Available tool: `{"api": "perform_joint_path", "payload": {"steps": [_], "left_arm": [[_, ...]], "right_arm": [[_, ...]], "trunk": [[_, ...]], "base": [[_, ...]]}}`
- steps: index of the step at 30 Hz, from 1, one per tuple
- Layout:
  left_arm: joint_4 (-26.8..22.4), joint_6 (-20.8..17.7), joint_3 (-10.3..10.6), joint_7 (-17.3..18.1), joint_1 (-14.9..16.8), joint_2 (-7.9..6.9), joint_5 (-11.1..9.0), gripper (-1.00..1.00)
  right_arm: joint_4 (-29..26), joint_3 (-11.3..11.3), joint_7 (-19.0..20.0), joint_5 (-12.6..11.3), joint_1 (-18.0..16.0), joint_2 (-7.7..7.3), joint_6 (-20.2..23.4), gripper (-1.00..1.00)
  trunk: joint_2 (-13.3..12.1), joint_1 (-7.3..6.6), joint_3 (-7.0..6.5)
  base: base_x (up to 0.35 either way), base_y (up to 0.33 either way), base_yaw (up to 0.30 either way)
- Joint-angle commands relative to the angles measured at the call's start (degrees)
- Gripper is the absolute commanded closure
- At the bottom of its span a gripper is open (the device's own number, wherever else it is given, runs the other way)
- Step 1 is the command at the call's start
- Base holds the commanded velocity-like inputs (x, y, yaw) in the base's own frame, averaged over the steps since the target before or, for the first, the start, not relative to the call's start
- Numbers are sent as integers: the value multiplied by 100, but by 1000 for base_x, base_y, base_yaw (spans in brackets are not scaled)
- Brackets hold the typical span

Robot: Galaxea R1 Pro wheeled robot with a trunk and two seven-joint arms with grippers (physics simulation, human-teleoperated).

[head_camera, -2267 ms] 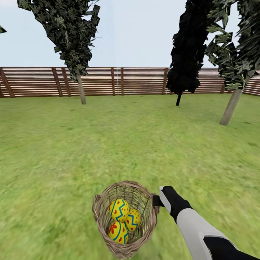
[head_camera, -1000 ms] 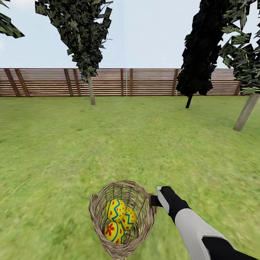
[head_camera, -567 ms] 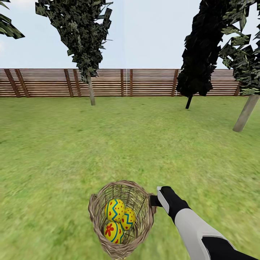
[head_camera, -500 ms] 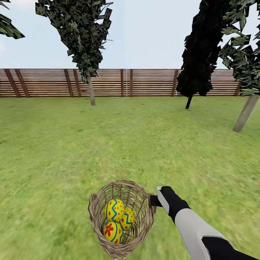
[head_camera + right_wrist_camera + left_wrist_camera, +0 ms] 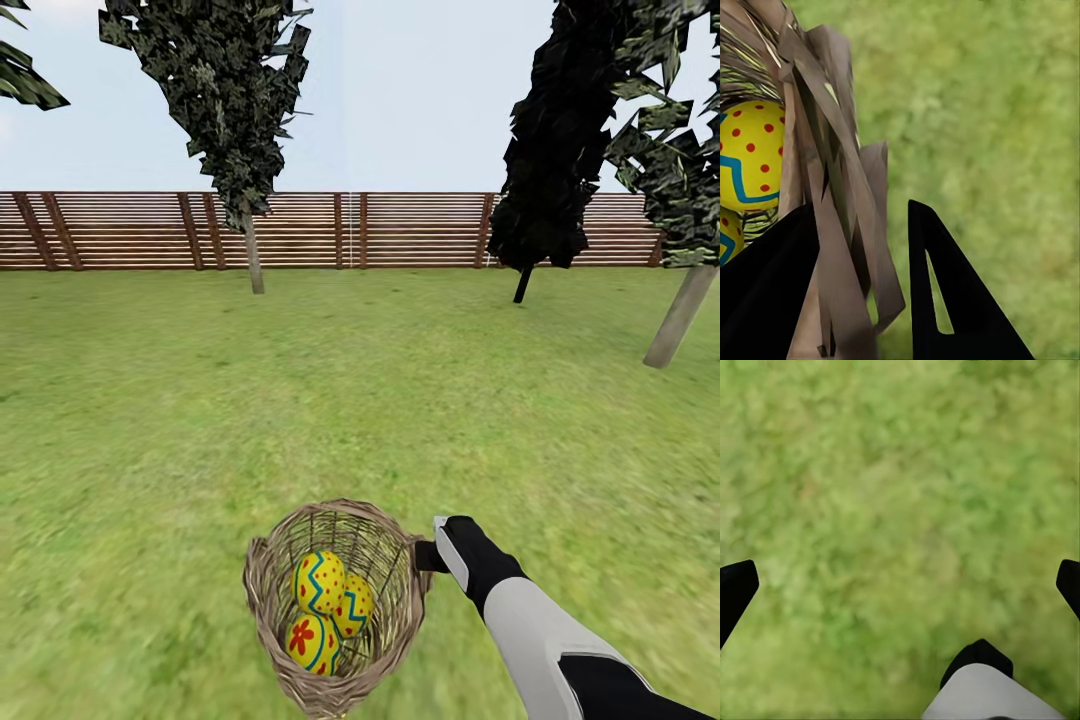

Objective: Take the three Easter eggs out of the wicker basket on the lawn in the garden, then place them on the lawn next to a single tree (choose any tree) so that all three eggs are next to the same tree and none are left in the basket.

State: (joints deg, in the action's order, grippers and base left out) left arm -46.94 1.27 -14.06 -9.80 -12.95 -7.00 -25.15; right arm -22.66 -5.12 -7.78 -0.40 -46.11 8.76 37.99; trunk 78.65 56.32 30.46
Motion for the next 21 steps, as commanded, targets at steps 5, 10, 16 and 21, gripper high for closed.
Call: {"api": "perform_joint_path", "payload": {"steps": [5,10,16,21], "left_arm": [[-8,6,17,-16,-5,-3,-60,-100],[-8,9,17,-16,-5,-3,-60,-100],[-8,13,14,-17,-3,-3,-60,-100],[-8,19,16,-6,-5,-3,-57,-100]], "right_arm": [[-10,-50,-21,-63,-3,11,15,100],[-10,-50,-21,-63,-3,12,15,100],[-3,-50,-21,-65,-3,12,15,100],[-1,-50,-21,-60,-3,26,15,100]], "trunk": [[-199,-110,-86],[-399,-220,-176],[-640,-352,-283],[-841,-462,-373]], "base": [[0,0,0],[0,0,0],[0,0,0],[0,0,0]]}}
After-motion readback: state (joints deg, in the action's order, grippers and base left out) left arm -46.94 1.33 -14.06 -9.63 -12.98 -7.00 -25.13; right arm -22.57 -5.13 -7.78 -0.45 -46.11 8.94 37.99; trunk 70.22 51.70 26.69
